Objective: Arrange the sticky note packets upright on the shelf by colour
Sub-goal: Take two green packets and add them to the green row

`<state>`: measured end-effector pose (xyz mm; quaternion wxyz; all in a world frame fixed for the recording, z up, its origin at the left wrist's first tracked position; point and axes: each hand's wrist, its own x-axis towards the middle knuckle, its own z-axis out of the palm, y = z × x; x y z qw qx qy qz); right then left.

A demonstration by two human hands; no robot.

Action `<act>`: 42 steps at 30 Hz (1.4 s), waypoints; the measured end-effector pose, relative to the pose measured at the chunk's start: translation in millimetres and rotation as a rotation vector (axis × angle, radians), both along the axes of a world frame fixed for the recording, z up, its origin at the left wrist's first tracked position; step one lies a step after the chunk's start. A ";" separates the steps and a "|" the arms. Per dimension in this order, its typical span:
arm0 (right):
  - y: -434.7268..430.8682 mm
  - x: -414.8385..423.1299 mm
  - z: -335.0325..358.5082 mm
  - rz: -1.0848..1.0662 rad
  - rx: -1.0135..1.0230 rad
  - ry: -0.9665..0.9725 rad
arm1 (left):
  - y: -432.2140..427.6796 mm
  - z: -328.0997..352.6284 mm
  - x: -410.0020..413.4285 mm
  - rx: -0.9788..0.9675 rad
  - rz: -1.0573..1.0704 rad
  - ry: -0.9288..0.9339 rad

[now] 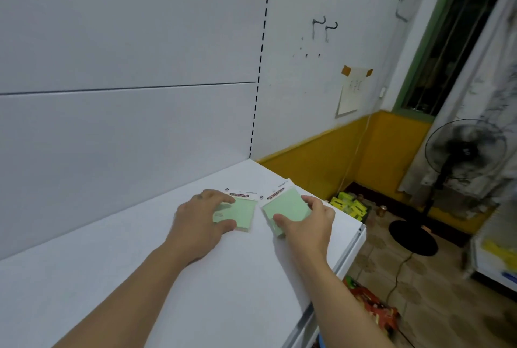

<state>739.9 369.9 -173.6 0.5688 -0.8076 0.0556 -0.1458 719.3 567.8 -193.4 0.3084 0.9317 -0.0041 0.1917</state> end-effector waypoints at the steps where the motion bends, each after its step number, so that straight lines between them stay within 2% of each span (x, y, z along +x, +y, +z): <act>1: -1.0 0.9 -1.3 -0.013 0.032 -0.007 | -0.2 -0.8 0.5 0.032 0.060 -0.009; 4: -2.5 3.5 -4.4 -0.011 0.088 -0.017 | -1.7 -4.2 1.7 0.103 0.176 0.004; 7: -4.2 3.4 -4.6 0.006 0.176 -0.027 | -6.9 -1.2 2.0 0.070 0.251 0.004; 12: -8.8 2.8 -3.8 -0.038 0.291 -0.067 | -11.7 2.7 4.9 0.190 0.322 0.117; 19: -5.5 4.5 -8.4 -0.001 0.215 -0.073 | -13.0 15.0 13.1 0.226 0.324 0.340; 21: -3.1 5.4 -10.6 -0.042 0.116 -0.060 | -6.8 17.6 11.5 0.111 0.314 0.409; 24: -1.8 5.4 -10.0 -0.073 0.021 -0.063 | 3.1 19.2 7.2 -0.247 0.252 0.398; 26: -1.4 6.6 -10.2 -0.053 0.027 -0.080 | 5.5 16.9 6.2 -0.298 0.237 0.360; 30: -2.1 7.7 -12.5 -0.011 0.107 -0.128 | 6.1 18.6 6.1 -0.259 0.215 0.275; 36: -4.9 8.9 -12.8 0.076 0.122 -0.149 | 18.0 33.6 -11.3 -0.718 0.173 0.265; 42: -6.6 10.2 -13.2 0.072 0.044 -0.134 | 17.9 47.3 -35.8 -0.594 0.206 0.164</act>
